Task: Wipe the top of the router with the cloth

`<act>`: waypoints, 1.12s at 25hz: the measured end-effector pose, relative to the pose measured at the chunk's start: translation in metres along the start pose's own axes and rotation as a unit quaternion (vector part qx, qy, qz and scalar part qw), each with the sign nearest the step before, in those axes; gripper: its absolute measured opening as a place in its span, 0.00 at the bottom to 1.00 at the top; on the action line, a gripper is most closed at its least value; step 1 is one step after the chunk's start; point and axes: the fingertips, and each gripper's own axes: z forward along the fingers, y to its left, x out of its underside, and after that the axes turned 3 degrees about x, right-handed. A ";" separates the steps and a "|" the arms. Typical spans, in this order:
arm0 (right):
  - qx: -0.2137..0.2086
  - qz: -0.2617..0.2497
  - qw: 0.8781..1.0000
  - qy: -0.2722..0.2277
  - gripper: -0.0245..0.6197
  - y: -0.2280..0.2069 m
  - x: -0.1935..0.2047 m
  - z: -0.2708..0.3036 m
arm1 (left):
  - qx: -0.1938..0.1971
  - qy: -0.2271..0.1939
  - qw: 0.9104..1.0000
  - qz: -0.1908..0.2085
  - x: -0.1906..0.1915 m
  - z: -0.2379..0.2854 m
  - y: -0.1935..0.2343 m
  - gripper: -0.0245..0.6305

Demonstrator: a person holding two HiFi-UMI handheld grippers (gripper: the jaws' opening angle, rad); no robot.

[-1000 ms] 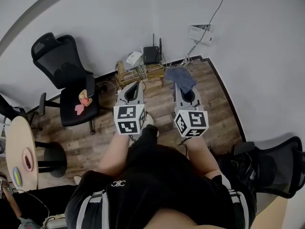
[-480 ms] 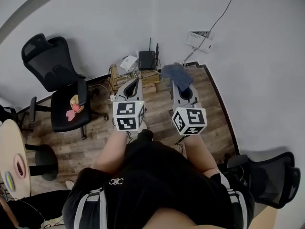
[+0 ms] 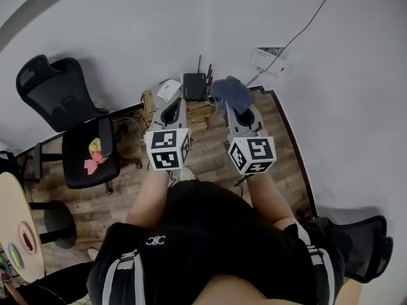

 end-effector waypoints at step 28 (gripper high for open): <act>-0.057 -0.003 0.993 0.105 0.11 0.022 0.056 0.233 | -0.002 0.063 0.994 -0.086 0.038 0.139 0.171 0.05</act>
